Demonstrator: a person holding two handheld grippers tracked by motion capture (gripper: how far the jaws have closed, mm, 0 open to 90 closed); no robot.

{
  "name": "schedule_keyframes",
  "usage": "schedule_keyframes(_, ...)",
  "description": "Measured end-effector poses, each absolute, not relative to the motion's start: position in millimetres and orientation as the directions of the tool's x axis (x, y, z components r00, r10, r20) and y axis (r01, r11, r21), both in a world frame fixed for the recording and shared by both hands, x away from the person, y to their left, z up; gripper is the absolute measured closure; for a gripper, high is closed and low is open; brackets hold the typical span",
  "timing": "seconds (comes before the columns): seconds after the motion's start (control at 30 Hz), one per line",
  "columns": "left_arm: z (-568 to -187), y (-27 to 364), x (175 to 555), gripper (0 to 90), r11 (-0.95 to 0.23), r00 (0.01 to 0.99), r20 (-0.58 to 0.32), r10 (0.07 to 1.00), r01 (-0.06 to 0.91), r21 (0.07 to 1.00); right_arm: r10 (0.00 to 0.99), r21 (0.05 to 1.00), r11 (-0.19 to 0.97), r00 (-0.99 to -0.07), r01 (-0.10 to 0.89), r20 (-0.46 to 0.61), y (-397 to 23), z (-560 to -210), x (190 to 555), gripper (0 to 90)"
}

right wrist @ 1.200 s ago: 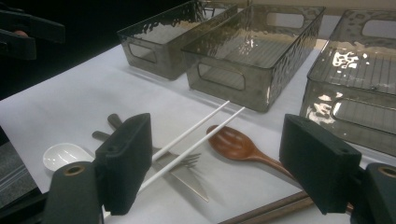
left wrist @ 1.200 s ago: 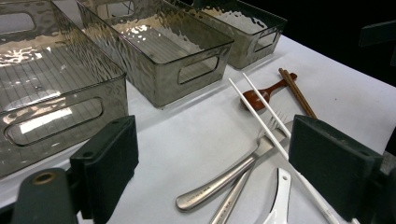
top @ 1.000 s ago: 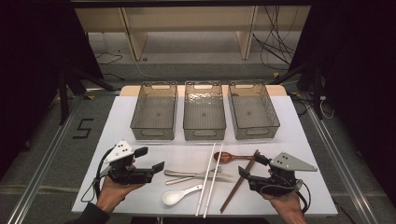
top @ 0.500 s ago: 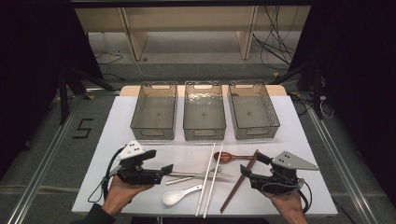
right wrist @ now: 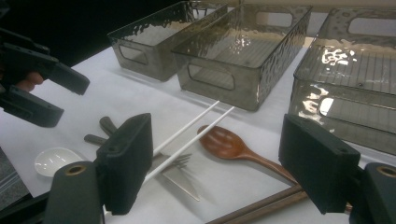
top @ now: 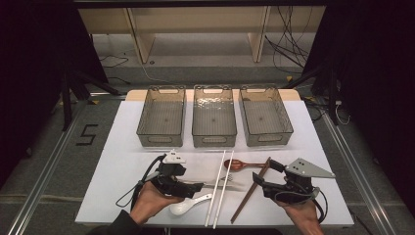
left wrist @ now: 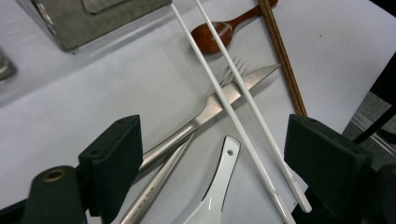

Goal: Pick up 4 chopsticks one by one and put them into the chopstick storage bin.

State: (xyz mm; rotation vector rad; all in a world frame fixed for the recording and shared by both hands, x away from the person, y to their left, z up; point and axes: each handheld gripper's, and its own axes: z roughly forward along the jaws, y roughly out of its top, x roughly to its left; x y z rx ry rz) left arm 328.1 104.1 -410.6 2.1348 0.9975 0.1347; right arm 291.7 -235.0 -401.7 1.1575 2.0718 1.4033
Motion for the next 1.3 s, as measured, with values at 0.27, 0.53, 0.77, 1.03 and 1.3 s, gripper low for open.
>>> schedule_keyframes(0.27, -424.4, 83.1, 335.1, 22.6, -0.468, 0.702, -0.226, 0.675, 0.645, 0.604, 0.799, 0.893, 0.163, -0.587, 0.42, 0.13, -234.8, -402.3, 292.3, 27.1)
schedule_keyframes(0.53, -435.0, 63.0, 338.5, 30.4, -0.511, 0.725, -0.23, 0.65, 0.64, 0.574, 0.8, 0.89, 0.17, -0.587, 0.424, 0.127, -234.1, -402.9, 292.6, 27.1)
schedule_keyframes(0.77, -447.3, 53.9, 347.3, 38.5, -0.529, 0.718, -0.244, 0.652, 0.661, 0.532, 0.798, 0.89, 0.168, -0.589, 0.424, 0.13, -234.5, -402.8, 292.4, 27.1)
schedule_keyframes(1.03, -454.5, 46.8, 353.7, 50.0, -0.547, 0.724, -0.238, 0.648, 0.659, 0.516, 0.796, 0.89, 0.17, -0.591, 0.424, 0.13, -233.9, -403.0, 292.7, 27.1)
schedule_keyframes(1.3, -457.9, 42.5, 355.3, 54.1, -0.561, 0.732, -0.232, 0.64, 0.652, 0.509, 0.795, 0.89, 0.168, -0.593, 0.423, 0.132, -234.0, -402.9, 292.8, 27.1)
